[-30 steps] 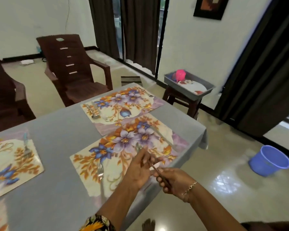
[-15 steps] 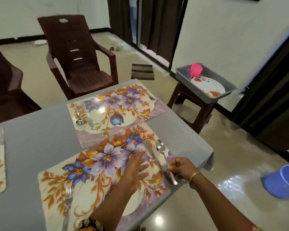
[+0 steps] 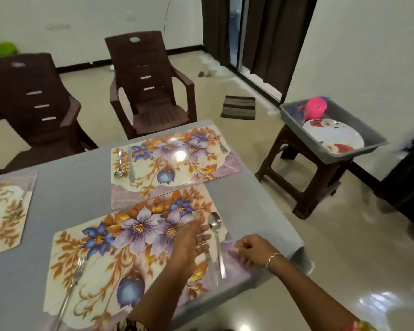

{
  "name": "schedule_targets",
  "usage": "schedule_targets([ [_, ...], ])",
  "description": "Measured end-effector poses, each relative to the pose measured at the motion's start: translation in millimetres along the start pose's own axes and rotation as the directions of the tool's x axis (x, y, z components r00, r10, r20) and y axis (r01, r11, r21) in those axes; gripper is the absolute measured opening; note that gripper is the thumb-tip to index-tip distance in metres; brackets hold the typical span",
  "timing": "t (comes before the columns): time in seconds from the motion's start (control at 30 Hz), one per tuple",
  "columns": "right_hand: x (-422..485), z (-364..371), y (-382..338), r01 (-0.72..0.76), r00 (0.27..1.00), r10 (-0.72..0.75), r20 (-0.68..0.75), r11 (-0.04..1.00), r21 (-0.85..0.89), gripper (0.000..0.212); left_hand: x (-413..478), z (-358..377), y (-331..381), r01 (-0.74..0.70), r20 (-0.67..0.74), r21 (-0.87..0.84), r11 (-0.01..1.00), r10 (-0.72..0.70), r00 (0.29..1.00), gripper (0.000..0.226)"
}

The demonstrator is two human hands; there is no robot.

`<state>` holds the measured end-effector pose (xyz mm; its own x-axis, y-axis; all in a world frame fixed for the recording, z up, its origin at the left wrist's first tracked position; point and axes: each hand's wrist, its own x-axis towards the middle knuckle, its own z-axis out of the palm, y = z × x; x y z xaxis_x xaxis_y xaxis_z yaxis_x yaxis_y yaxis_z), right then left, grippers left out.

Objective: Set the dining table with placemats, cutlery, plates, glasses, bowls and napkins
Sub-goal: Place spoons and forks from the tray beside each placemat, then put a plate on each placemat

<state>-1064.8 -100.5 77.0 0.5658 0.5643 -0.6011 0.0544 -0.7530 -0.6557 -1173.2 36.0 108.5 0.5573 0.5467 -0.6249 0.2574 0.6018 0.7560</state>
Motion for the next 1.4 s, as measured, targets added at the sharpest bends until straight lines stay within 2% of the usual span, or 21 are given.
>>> schedule_targets([
  [0.1,-10.6,-29.1,22.9,0.056,0.998,-0.056,0.001,0.998,-0.025,0.026,-1.4,47.6,-8.3,-0.001,0.008,0.025,1.0,0.001,1.0,0.026],
  [0.27,-27.3,-89.8,74.9,0.093,0.989,-0.105,-0.108,0.989,-0.112,0.025,3.0,128.4,-25.4,0.053,0.065,0.111,0.992,-0.061,0.996,0.022],
  [0.37,-31.4,-130.6,109.0,0.046,0.98,-0.061,-0.19,0.996,-0.081,0.021,7.6,177.3,-30.1,0.103,0.107,0.149,0.984,-0.119,0.987,0.021],
  [0.53,-23.5,-208.3,160.2,-0.014,0.945,0.028,-0.326,0.999,0.045,0.017,40.8,261.7,-37.0,0.059,0.165,0.145,0.988,-0.083,0.983,0.015],
  [0.73,36.4,-324.6,196.0,-0.033,0.905,0.01,-0.426,0.998,-0.046,0.02,111.4,366.5,-20.1,0.069,0.202,0.065,0.996,-0.081,0.976,0.013],
  [0.93,95.8,-439.6,206.2,-0.059,0.912,-0.008,-0.41,0.987,-0.149,0.025,183.8,480.9,17.5,0.094,0.197,0.017,0.995,-0.096,0.976,0.015],
  [1.1,147.1,-510.9,212.2,-0.029,0.887,0.013,-0.461,0.999,-0.027,0.022,226.0,551.9,36.5,0.114,0.186,0.093,0.989,-0.129,0.974,0.015],
  [1.27,203.2,-567.4,214.5,-0.023,0.904,0.029,-0.426,1.0,0.019,0.016,264.4,588.6,51.7,0.112,0.19,0.124,0.986,-0.135,0.973,0.015],
  [1.4,262.3,-631.5,218.0,-0.006,0.921,0.017,-0.388,1.0,0.029,0.025,315.7,623.5,63.4,0.106,0.114,0.109,0.988,-0.118,0.986,0.016],
])
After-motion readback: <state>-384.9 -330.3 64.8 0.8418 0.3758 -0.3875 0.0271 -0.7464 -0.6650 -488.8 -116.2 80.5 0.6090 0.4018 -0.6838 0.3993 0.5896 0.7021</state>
